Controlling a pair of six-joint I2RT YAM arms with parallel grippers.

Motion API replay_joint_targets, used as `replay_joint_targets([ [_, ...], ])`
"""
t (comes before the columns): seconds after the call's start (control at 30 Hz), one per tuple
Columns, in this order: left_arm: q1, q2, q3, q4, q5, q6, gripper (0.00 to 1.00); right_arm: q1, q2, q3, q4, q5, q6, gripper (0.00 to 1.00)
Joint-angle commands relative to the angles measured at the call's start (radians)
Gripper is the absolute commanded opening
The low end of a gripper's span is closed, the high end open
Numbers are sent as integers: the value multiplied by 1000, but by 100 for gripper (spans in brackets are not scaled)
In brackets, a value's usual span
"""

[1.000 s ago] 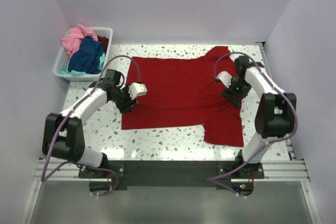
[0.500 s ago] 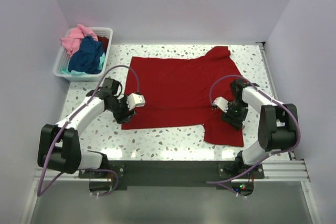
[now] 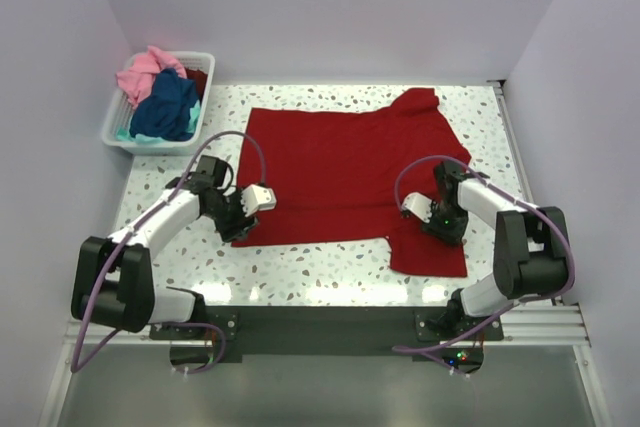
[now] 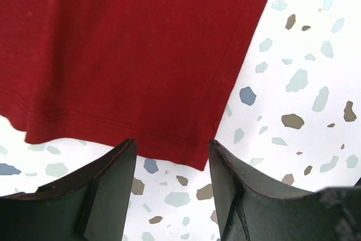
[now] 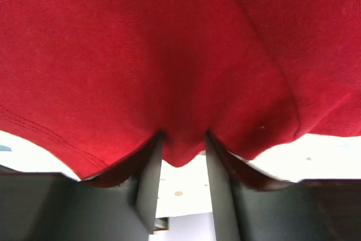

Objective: Fold and stack the t-shirts
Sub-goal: Flatten the tshirt out

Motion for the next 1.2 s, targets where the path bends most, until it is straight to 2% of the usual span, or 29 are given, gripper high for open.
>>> replay_joint_targets([
  [0.0,-1,-36,-31,33,-6,34,58,10,8,-65,96,-8,-28,29],
  [0.07,-16,-67,-57,44,-19,56,56,10,1,-73,87,-5,-32,13],
  [0.1,-26,-79,-70,56,-35,83,56,11,-13,-75,80,-5,-32,0],
  [0.23,-89,-162,-143,107,-81,134,52,11,-36,-67,46,-14,-35,0],
  [0.33,-147,-159,-180,131,-110,140,51,10,-38,-49,20,-19,-31,0],
  [0.63,-161,-81,-229,181,-171,166,50,11,-67,-4,-46,-39,-23,0],
  [0.73,-162,-95,-228,113,-158,192,37,10,-111,7,-92,-34,-24,0],
  [0.77,-162,-107,-226,92,-151,201,28,10,-127,19,-112,-39,-23,0],
  [0.8,-162,-124,-225,51,-144,217,24,8,-142,28,-132,-39,-20,0],
  [0.83,-162,-166,-225,32,-142,218,16,7,-182,34,-172,-39,-18,0],
  [0.93,-162,-252,-206,-39,-138,215,3,5,-257,63,-245,-62,-9,0],
  [1.0,-161,-289,-197,-85,-138,209,0,2,-297,73,-291,-63,-8,0],
  [1.17,-161,-378,-163,-165,-115,179,0,-22,-412,60,-351,-48,-32,0],
])
